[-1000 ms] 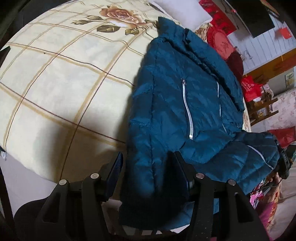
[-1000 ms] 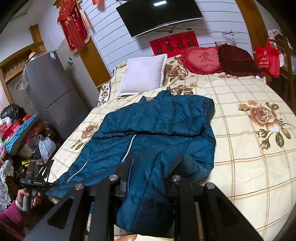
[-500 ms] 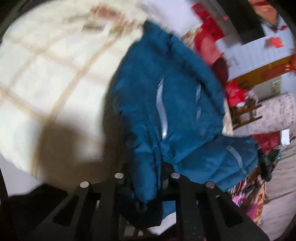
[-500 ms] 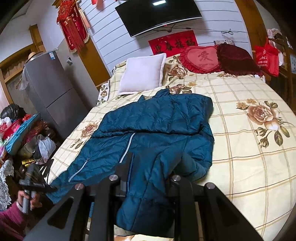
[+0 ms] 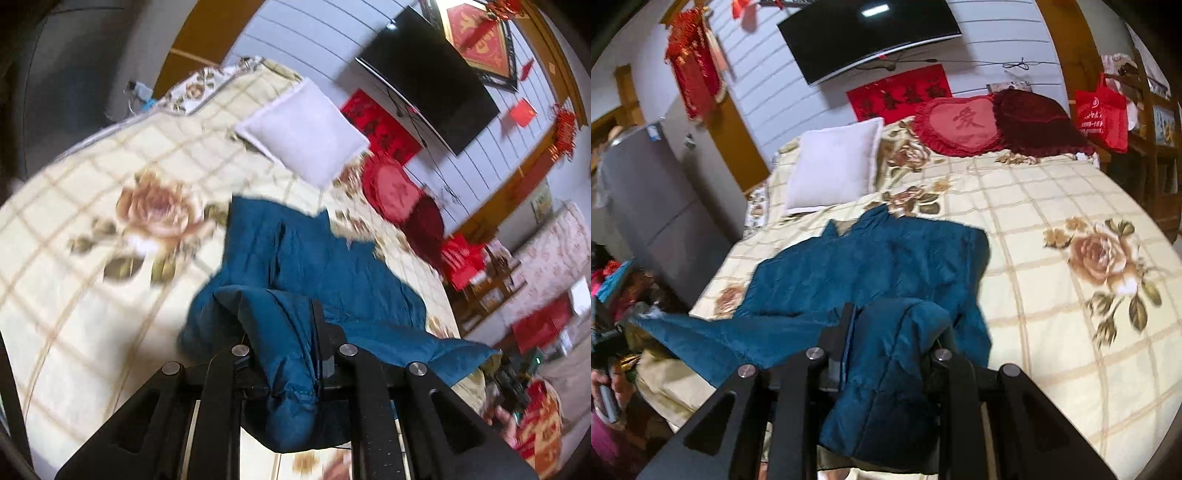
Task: Fold large clothes
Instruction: 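Lift the hem with both grippers and fold it toward the collar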
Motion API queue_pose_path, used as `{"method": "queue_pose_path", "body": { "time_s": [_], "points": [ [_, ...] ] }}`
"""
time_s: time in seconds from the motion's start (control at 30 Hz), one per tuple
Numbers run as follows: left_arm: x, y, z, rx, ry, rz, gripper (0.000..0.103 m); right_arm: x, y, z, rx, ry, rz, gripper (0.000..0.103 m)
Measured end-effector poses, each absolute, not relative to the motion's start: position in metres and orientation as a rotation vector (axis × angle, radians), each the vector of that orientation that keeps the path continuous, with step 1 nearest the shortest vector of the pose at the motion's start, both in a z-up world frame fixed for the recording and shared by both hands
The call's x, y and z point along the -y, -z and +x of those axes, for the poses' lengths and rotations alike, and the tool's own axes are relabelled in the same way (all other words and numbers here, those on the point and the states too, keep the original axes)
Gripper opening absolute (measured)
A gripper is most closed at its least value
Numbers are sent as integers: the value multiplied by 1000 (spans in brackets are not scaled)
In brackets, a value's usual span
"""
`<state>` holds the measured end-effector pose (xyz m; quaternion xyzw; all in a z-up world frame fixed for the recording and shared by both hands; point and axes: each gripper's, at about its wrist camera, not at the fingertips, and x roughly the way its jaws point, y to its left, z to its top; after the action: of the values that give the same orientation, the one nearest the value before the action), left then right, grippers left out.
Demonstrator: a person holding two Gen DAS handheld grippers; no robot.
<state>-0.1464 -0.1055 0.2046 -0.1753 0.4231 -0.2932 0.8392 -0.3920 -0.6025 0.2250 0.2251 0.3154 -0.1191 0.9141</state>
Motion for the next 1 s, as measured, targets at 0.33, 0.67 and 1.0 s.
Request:
{"method": "queue_pose_path", "body": {
  "time_s": [0.33, 0.67, 1.0],
  "points": [
    [186, -189, -25, -843, 466, -330, 15, 661, -210, -278, -712, 342, 456, 22],
    [223, -86, 60, -898, 505, -500, 29, 727, -106, -214, -664, 376, 764, 35],
    [161, -130, 47, -725, 557, -679, 76, 724, -140, -242, -478, 321, 765, 79]
  ]
}}
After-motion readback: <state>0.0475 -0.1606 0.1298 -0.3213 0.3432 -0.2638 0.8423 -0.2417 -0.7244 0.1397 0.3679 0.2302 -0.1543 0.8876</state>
